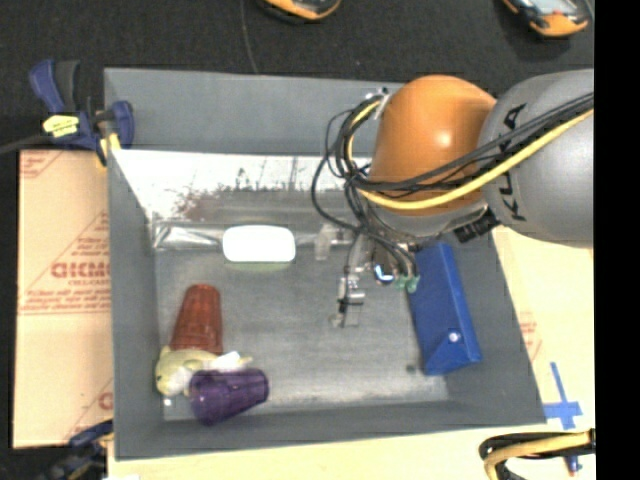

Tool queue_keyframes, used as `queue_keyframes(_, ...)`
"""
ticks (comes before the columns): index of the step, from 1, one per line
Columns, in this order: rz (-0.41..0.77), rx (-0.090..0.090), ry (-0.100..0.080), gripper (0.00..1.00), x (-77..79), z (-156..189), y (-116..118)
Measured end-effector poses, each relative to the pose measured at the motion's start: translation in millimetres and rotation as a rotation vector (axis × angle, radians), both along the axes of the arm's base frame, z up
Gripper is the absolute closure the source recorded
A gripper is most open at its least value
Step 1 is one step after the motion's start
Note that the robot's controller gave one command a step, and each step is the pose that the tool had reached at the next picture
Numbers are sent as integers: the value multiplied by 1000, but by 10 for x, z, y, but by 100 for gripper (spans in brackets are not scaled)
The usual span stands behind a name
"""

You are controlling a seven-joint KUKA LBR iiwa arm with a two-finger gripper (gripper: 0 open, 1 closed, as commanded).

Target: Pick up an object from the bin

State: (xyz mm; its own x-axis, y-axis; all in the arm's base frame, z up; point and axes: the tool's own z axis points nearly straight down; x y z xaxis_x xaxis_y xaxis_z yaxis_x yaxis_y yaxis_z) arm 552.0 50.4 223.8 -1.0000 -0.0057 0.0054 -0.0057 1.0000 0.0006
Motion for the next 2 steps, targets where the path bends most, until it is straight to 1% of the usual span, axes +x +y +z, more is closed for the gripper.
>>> queue_keyframes(1,-1,1,-9,0,14,48,-1)
queue_keyframes(2,-49,2,-7,0,-20,-497,504)
